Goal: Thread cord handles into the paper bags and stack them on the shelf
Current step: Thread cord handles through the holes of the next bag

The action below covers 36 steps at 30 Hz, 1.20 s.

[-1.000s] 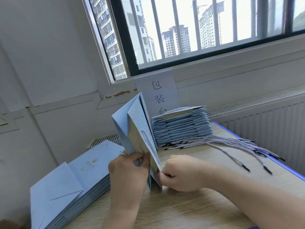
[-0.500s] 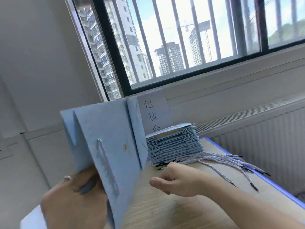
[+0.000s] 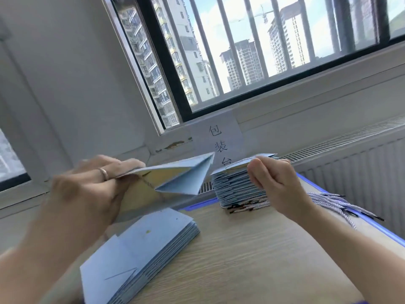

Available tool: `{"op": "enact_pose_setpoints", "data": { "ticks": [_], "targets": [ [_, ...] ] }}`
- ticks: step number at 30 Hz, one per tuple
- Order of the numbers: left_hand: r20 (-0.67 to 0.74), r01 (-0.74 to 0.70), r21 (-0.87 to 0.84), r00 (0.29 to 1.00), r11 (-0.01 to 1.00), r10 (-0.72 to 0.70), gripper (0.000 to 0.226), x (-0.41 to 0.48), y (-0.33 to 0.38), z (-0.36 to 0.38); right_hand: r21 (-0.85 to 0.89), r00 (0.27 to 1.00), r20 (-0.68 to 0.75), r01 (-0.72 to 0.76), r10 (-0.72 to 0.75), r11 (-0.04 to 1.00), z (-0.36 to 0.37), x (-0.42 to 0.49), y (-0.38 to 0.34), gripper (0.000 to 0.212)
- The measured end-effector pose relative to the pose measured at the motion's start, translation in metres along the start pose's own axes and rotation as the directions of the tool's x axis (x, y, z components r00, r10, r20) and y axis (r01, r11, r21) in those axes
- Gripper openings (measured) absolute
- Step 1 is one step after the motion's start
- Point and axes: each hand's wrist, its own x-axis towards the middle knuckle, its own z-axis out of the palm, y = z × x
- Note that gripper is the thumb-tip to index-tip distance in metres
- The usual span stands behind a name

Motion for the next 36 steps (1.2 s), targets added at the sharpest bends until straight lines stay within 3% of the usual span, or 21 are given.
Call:
{"op": "enact_pose_setpoints", "data": {
  "ticks": [1, 3, 5, 7, 11, 14, 17, 21, 23, 25, 27, 29, 32, 34, 36],
  "targets": [
    [0.047, -0.025, 0.074, 0.999, 0.997, 0.022, 0.023, 0.001, -0.007, 0.0, 0.022, 1.0, -0.001, 0.024, -0.024, 0.999, 0.001, 0.003, -0.009, 0.063],
    [0.123, -0.236, 0.215, 0.969, 0.948, 0.213, 0.017, 0.012, -0.015, 0.001, 0.048, 0.995, 0.069, 0.068, -0.071, 0.997, 0.007, 0.01, -0.028, 0.073],
    [0.158, -0.419, 0.237, 0.907, 0.877, 0.39, 0.032, 0.029, -0.009, 0.002, 0.032, 0.969, 0.233, 0.081, -0.087, 0.996, 0.018, 0.016, -0.049, 0.076],
    [0.189, -0.484, 0.206, 0.873, 0.851, 0.451, 0.039, 0.043, 0.001, 0.004, -0.076, 0.919, 0.39, 0.101, -0.064, 0.992, 0.031, 0.018, -0.064, 0.072],
    [0.146, -0.487, 0.19, 0.873, 0.853, 0.466, 0.039, 0.053, 0.012, 0.015, -0.281, 0.871, 0.488, 0.215, -0.054, 0.935, 0.046, 0.011, -0.076, 0.071],
    [0.077, -0.449, 0.226, 0.893, 0.864, 0.444, 0.038, 0.051, 0.027, 0.025, -0.392, 0.842, 0.539, 0.289, -0.036, 0.873, 0.048, 0.002, -0.081, 0.058],
    [0.006, -0.406, 0.263, 0.908, 0.875, 0.42, 0.044, 0.039, 0.037, 0.036, -0.609, 0.841, 0.54, 0.36, 0.037, 0.707, 0.054, -0.012, -0.082, 0.048],
    [-0.199, -0.176, 0.341, 0.947, 0.923, 0.254, 0.043, 0.014, 0.047, 0.051, -0.741, 0.916, 0.401, 0.315, 0.014, 0.593, 0.065, -0.038, -0.064, 0.045],
    [-0.367, 0.042, 0.246, 0.929, 0.968, 0.053, 0.03, -0.004, 0.053, 0.06, -0.763, 0.927, 0.376, 0.307, 0.003, 0.569, 0.068, -0.053, -0.047, 0.045],
    [-0.465, 0.25, 0.081, 0.866, 0.965, -0.186, 0.023, -0.021, 0.063, 0.075, -0.776, 0.926, 0.376, 0.296, 0.032, 0.557, 0.071, -0.065, -0.036, 0.043],
    [-0.442, 0.427, -0.133, 0.782, 0.895, -0.439, 0.015, -0.033, 0.077, 0.092, -0.796, 0.921, 0.387, 0.307, 0.049, 0.522, 0.074, -0.072, -0.029, 0.042],
    [-0.305, 0.57, -0.292, 0.706, 0.768, -0.64, 0.011, -0.04, 0.092, 0.112, -0.794, 0.908, 0.414, 0.325, 0.066, 0.514, 0.076, -0.074, -0.026, 0.042],
    [-0.134, 0.667, -0.401, 0.635, 0.628, -0.761, 0.013, -0.04, 0.11, 0.135, -0.776, 0.866, 0.479, 0.342, 0.143, 0.53, 0.08, -0.076, -0.025, 0.04],
    [-0.097, 0.69, -0.476, 0.576, 0.545, -0.812, 0.01, -0.031, 0.113, 0.136, -0.752, 0.801, 0.56, 0.386, 0.21, 0.535, 0.077, -0.078, -0.022, 0.039],
    [-0.176, 0.665, -0.449, 0.59, 0.597, -0.788, 0.011, -0.021, 0.109, 0.131, -0.632, 0.689, 0.682, 0.386, 0.246, 0.672, 0.072, -0.072, -0.023, 0.046]
  ]
}}
